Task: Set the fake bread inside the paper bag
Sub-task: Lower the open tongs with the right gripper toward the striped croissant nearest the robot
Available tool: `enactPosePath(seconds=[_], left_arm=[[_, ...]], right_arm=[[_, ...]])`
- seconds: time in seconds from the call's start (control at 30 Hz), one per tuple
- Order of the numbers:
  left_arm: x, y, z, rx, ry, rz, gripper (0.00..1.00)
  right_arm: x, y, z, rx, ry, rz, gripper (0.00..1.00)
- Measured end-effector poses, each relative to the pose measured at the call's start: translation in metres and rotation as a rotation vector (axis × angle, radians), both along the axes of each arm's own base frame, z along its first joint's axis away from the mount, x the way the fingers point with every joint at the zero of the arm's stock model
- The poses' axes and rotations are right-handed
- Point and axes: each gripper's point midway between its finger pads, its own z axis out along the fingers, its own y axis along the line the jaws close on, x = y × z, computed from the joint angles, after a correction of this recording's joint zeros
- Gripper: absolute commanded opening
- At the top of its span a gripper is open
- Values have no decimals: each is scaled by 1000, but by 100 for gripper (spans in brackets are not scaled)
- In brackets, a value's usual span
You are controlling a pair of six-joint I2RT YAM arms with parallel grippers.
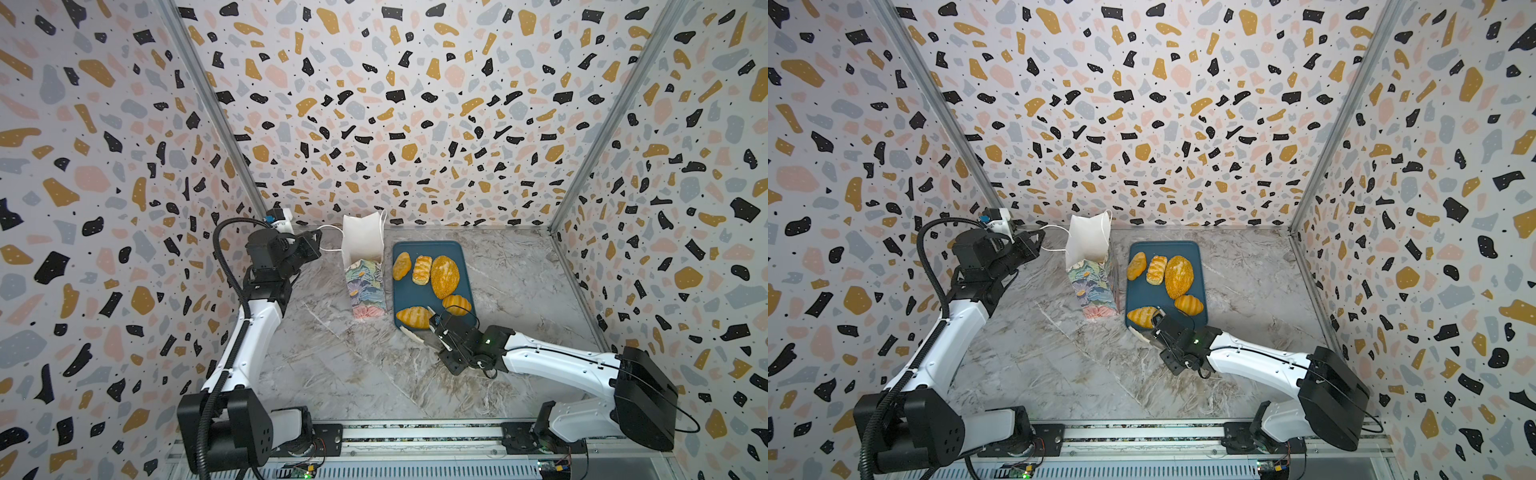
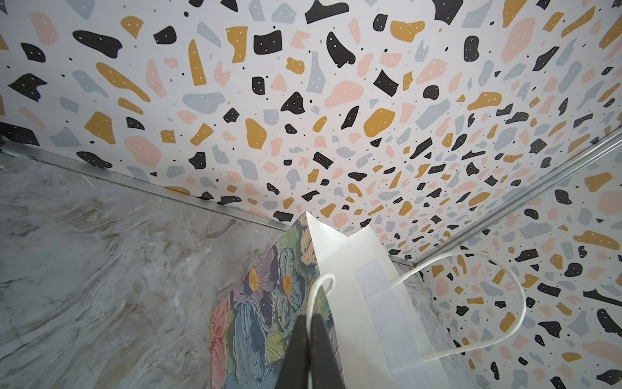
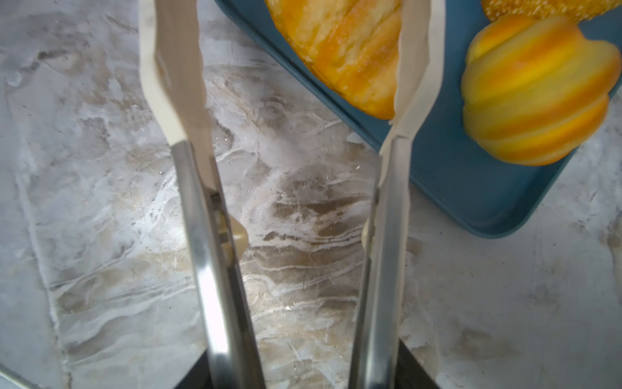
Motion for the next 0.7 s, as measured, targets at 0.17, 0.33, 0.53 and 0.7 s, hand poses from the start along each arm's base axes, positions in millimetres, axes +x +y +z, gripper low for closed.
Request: enactPosePath(seconds=[0.17,0.33,0.53,0.7], left_arm=[[0,0,0,0,0,0,0],[0,0,0,0,0,0,0],[0,0,0,0,0,0,0],[0,0,0,0,0,0,0]], right_arm=[[7,4,9,13,-29,-3,57],[11,0,9,7,-32,-12,58],[15,0,1,-28,-15,-13,58],[16,2,-5,-48,-4,-8,57]])
